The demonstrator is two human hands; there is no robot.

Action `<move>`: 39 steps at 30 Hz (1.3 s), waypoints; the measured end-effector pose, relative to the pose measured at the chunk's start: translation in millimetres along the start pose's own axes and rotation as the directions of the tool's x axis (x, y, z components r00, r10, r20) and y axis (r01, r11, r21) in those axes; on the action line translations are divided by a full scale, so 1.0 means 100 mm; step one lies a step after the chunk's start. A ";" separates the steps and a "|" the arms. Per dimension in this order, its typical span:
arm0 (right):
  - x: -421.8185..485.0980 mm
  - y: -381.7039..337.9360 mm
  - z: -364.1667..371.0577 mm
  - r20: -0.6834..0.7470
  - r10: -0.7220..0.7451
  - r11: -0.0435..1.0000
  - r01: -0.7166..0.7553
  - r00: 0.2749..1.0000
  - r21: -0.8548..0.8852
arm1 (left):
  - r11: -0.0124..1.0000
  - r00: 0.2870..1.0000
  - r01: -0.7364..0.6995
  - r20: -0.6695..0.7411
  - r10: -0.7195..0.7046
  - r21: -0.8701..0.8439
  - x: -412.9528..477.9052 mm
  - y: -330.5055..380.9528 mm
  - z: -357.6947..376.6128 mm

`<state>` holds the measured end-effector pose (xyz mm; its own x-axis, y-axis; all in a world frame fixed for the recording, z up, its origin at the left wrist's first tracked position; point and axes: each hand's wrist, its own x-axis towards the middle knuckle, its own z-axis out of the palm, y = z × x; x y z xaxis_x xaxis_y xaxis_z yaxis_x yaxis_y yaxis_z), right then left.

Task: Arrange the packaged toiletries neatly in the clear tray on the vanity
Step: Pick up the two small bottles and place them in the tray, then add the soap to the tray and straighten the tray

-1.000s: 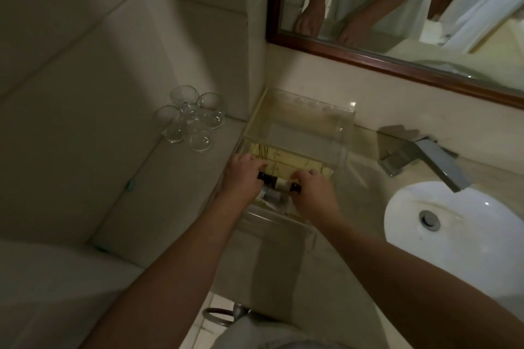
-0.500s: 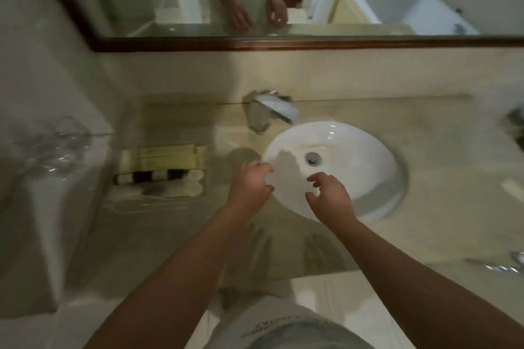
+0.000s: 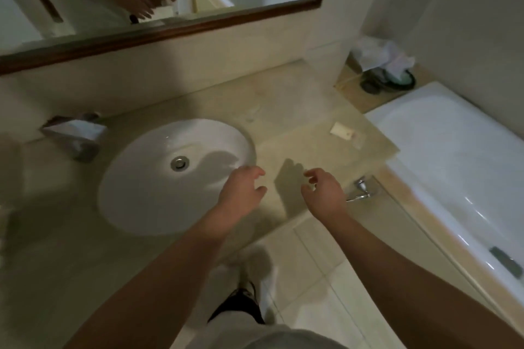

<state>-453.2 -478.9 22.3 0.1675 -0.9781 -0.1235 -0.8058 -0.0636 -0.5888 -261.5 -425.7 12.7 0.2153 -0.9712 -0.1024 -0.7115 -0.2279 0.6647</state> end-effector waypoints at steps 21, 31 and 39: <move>2.38 0.93 -0.63 -0.015 0.162 0.960 -0.162 0.987 -0.227 | 0.998 0.981 0.004 0.193 0.008 -0.065 2.37 0.97 0.82; 2.93 0.93 -0.50 0.279 0.009 0.897 0.115 0.960 -0.427 | 0.947 0.945 0.312 -0.079 -0.317 -0.070 2.32 0.88 0.79; 2.37 0.04 0.02 0.454 -0.332 0.908 0.410 0.827 -0.083 | 0.842 0.800 0.504 -0.263 -0.539 -0.191 1.45 0.46 0.37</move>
<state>-415.8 -710.8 -10.9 0.6639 -0.6976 -0.2696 -0.7103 -0.4753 -0.5191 -287.7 -579.5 1.5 0.7316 -0.6359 -0.2458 -0.3626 -0.6682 0.6496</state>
